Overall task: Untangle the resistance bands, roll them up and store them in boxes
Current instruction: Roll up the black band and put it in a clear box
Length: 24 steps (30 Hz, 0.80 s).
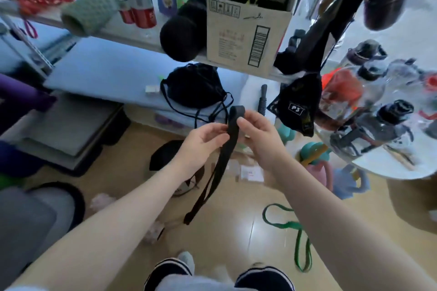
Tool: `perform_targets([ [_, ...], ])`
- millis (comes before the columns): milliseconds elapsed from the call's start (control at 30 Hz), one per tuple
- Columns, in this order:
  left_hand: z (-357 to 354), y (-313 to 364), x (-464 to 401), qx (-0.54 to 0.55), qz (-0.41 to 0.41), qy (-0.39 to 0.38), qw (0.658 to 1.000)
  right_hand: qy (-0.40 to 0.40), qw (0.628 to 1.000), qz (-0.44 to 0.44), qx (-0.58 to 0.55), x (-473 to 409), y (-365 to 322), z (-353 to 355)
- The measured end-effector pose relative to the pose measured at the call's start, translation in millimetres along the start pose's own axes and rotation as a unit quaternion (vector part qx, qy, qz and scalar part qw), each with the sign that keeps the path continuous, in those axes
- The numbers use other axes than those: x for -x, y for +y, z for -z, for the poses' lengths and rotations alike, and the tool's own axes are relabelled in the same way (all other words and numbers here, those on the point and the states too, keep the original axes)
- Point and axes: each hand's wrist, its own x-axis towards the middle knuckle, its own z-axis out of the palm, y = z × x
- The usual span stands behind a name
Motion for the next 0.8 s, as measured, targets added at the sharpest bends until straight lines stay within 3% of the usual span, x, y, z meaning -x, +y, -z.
perform_targets([
  [200, -14, -21, 33, -0.011, -0.016, 0.066, 0.998, -0.045, 0.997, 0.000, -0.061, 13, -3, 5],
  [433, -78, -30, 56, -0.056, -0.022, 0.202, 0.978, -0.098, 0.991, -0.014, -0.088, 39, 8, 32],
  [567, -108, -22, 59, -0.061, -0.009, 0.267, 0.962, -0.146, 0.987, -0.025, 0.055, 61, 27, 65],
  [667, -126, -14, 61, -0.032, -0.012, 0.282, 0.959, -0.207, 0.956, -0.051, 0.203, 88, 59, 89],
  [800, -144, -3, 55, 0.019, 0.007, 0.314, 0.949, -0.150, 0.927, -0.008, 0.344, 106, 87, 108],
])
